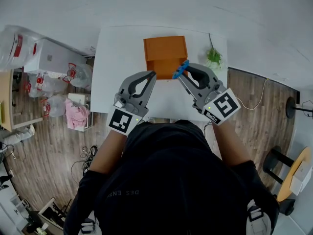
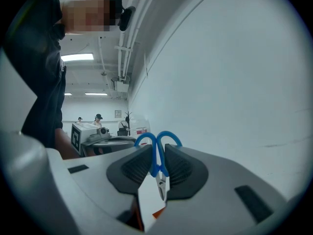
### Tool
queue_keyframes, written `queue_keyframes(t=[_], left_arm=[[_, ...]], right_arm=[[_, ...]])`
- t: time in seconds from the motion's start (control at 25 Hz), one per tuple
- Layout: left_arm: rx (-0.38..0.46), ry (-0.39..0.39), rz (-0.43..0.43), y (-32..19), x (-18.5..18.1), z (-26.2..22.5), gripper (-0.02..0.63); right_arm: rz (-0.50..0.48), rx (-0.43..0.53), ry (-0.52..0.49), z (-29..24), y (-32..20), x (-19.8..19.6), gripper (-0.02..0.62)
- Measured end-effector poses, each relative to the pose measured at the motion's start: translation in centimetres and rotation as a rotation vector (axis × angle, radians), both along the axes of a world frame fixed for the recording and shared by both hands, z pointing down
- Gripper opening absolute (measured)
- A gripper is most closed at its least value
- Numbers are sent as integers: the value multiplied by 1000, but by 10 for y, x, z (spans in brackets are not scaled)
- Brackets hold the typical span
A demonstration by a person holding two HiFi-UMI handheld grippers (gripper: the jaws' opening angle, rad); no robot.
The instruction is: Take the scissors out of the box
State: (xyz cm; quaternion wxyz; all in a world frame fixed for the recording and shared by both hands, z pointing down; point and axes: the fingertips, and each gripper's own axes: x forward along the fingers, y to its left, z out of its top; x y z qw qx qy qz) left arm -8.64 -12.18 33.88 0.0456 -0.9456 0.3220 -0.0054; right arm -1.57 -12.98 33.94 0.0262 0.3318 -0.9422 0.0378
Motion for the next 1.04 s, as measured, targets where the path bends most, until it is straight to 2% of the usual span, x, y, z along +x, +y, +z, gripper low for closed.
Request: queue_keyframes(t=[1.04], left_arm=[[-2, -15, -7, 4, 0, -1, 20]], right_arm=[[-23, 7, -10, -6, 4, -5, 91]])
